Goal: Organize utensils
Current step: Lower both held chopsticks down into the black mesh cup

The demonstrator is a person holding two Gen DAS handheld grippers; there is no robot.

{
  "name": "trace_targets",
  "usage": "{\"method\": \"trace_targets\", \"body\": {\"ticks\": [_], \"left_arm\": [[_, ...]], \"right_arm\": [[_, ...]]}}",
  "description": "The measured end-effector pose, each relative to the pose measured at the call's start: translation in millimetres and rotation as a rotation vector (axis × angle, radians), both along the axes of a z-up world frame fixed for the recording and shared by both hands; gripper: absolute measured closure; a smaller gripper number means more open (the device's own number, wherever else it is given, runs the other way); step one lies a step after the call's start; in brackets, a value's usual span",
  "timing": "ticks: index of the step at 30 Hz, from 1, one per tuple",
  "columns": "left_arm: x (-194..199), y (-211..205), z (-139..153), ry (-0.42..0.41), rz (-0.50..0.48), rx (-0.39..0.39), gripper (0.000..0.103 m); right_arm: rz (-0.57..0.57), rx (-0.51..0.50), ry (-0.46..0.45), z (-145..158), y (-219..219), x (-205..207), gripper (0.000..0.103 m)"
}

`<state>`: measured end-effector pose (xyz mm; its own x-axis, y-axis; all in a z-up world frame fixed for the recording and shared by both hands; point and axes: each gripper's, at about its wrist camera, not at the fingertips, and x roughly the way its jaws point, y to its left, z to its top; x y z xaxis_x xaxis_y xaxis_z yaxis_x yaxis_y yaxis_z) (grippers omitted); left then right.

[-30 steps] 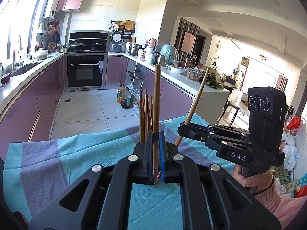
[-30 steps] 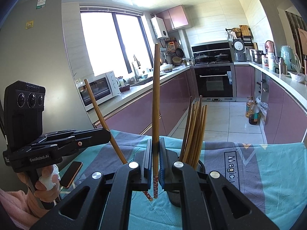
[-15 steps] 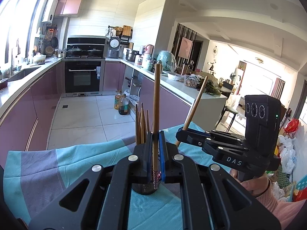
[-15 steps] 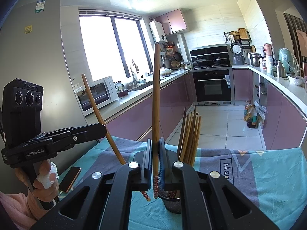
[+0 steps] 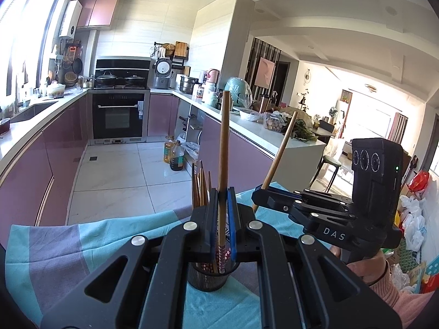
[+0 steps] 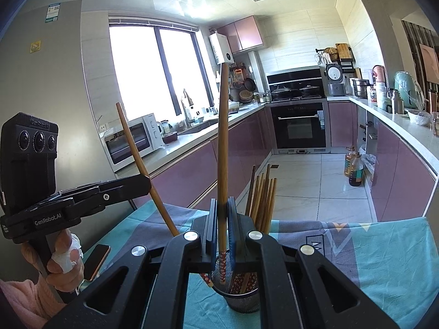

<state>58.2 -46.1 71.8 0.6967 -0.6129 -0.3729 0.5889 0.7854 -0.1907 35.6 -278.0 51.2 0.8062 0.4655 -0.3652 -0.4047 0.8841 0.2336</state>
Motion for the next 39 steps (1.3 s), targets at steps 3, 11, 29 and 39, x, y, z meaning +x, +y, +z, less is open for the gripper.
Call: {"method": "trace_targets", "body": {"ticks": [3, 11, 29, 39], "left_arm": [[-0.5, -1.3, -0.2, -0.002, 0.002, 0.002, 0.096], [7.8, -6.7, 4.5, 0.01, 0.009, 0.005, 0.096], [19.8, -21.6, 6.1, 0.047, 0.016, 0.025, 0.096], [28.1, -19.7, 10.2, 0.065, 0.013, 0.035, 0.096]], "right_arm": [[-0.008, -0.002, 0.004, -1.2, -0.4, 2.3, 0.097], [-0.027, -0.009, 0.021, -2.6, 0.5, 8.7, 0.097], [-0.039, -0.017, 0.062, -13.2, -0.1, 21.6, 0.097], [-0.04, -0.029, 0.081, -21.8, 1.4, 24.8, 0.097]]}}
